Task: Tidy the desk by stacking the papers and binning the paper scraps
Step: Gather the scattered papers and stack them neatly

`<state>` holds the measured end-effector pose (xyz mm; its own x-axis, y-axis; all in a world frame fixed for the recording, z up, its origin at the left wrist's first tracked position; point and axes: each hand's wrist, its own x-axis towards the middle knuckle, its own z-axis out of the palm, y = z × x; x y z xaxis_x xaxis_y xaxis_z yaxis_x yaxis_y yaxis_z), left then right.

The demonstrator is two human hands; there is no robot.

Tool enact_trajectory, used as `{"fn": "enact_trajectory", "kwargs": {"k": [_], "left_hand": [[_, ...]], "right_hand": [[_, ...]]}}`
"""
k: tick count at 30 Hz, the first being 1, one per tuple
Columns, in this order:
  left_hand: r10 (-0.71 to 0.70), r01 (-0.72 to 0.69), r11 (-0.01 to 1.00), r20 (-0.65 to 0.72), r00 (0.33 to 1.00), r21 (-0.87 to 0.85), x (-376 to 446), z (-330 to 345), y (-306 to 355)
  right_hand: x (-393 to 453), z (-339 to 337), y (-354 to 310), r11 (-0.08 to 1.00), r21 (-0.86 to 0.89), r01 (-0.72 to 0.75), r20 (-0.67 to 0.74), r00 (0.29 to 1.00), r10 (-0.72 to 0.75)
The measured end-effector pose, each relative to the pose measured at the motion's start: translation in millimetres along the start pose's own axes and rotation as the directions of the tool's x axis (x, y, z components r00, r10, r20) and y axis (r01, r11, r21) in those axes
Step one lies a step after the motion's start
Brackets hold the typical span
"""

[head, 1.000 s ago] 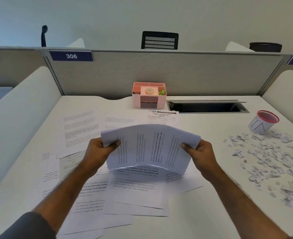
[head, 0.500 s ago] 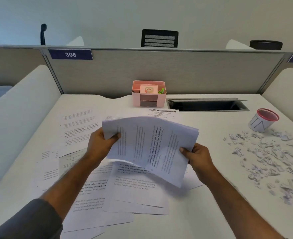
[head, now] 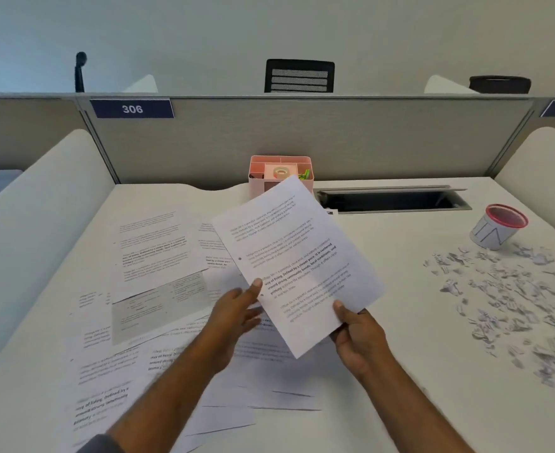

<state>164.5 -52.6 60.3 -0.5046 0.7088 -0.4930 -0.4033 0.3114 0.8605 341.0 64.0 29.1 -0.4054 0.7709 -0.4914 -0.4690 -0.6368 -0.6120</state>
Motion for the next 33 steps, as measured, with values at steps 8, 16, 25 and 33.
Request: {"fn": "enact_trajectory", "kwargs": {"k": [8,16,25,33], "left_hand": [[0.111,-0.118,0.974,-0.046,0.993,-0.192,2,20,4],[0.119,-0.122,0.991,-0.044,0.992,-0.059,5,-4,15],[0.03,-0.043,0.997,0.18,0.983,0.068,5,-27,28],[0.018,-0.057,0.983,0.218,0.976,0.175,13,-27,11]], "right_hand": [[-17,14,18,1.0,0.028,0.013,0.109,0.994,-0.016],[-15,0,-18,0.985,-0.16,0.07,0.143,0.989,-0.047],[-11,5,-54,0.826,-0.556,0.092,0.272,0.959,0.077],[-11,11,-42,0.831,-0.544,0.118,0.23,0.973,0.013]]}}
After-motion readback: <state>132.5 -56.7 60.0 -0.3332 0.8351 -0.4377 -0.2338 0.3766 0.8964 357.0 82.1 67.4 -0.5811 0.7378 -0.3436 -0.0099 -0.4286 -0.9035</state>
